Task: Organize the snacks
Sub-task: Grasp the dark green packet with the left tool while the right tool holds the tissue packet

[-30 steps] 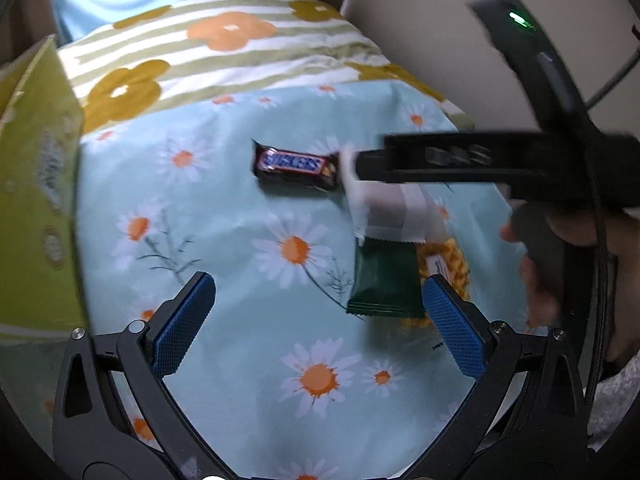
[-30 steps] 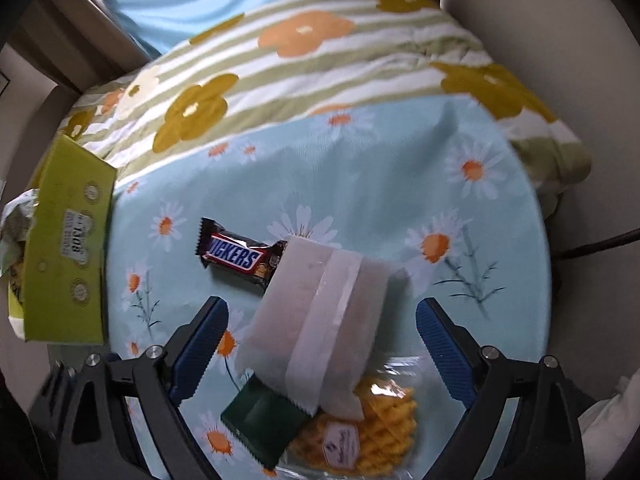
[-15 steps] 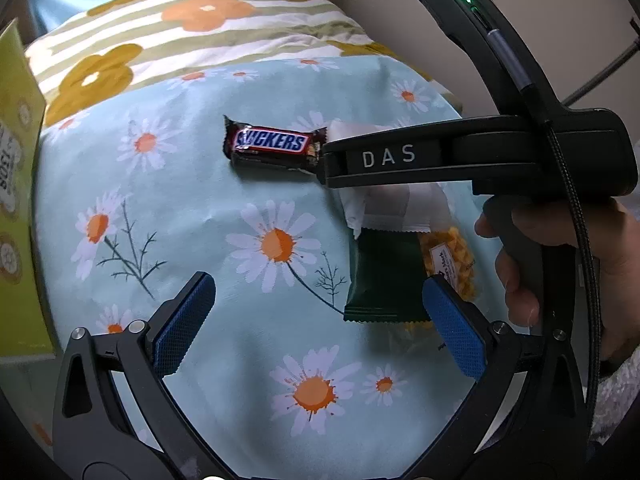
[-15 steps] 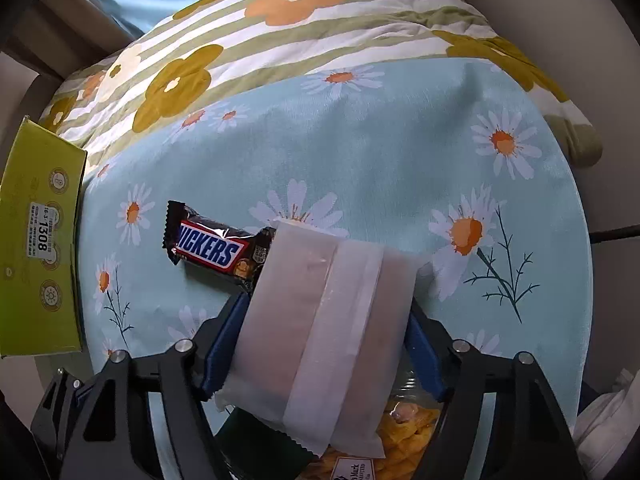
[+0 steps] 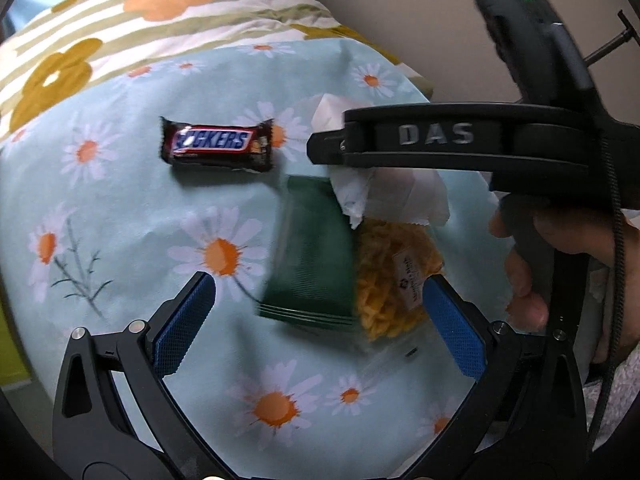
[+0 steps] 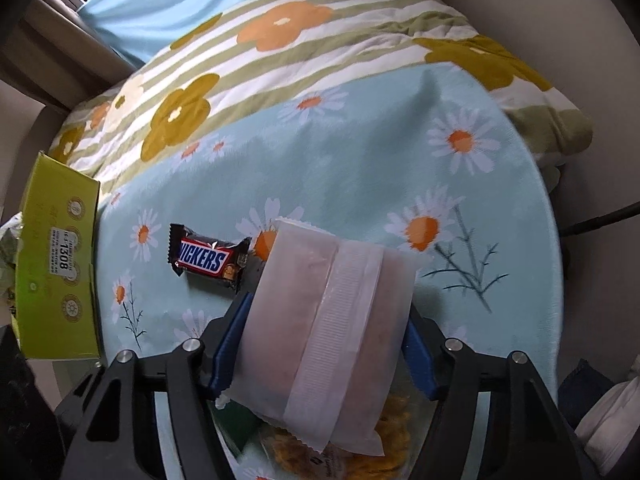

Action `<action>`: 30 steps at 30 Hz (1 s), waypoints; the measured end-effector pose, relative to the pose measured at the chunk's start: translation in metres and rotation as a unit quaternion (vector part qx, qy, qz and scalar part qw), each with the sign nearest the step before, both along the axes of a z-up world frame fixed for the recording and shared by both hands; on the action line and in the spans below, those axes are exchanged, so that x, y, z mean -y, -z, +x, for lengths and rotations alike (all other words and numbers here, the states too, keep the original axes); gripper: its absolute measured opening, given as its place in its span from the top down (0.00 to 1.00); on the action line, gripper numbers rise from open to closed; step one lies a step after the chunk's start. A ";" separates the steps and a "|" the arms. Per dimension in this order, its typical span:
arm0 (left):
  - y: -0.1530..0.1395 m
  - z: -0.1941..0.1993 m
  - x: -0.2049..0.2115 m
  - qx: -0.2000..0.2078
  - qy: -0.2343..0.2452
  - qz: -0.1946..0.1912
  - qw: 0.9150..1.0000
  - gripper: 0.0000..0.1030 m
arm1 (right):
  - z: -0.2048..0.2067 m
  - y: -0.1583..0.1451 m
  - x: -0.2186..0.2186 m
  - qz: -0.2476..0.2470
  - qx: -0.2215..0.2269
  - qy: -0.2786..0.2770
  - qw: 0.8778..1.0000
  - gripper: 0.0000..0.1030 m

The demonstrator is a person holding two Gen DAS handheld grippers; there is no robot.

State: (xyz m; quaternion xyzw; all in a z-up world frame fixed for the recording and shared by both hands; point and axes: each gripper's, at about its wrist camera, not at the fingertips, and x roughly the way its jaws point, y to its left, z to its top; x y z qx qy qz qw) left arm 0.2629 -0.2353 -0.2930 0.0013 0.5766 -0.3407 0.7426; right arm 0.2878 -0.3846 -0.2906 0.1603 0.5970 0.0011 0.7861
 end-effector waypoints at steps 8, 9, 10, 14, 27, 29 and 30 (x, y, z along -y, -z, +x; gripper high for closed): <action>0.002 0.014 0.007 0.011 0.003 0.008 1.000 0.01 | -0.011 -0.012 0.021 0.006 0.021 0.016 1.000 0.38; 0.002 0.018 0.006 0.014 0.001 0.012 1.000 0.01 | -0.013 -0.013 0.022 0.008 0.022 0.016 1.000 0.38; 0.002 0.022 0.005 0.016 -0.001 0.015 1.000 0.02 | -0.014 -0.014 0.024 0.010 0.024 0.017 1.000 0.38; 0.002 0.034 0.001 0.029 0.001 0.042 0.999 0.08 | -0.017 -0.015 0.028 0.014 0.027 0.021 0.999 0.38; 0.015 0.037 0.011 0.040 0.054 0.101 0.993 0.32 | -0.018 -0.017 0.038 0.022 0.036 0.030 0.999 0.38; 0.016 0.036 0.016 0.049 0.063 0.114 0.990 0.33 | -0.018 -0.018 0.039 0.022 0.037 0.030 0.999 0.38; 0.017 0.035 0.018 0.053 0.068 0.123 0.989 0.35 | -0.018 -0.018 0.038 0.021 0.037 0.030 0.999 0.38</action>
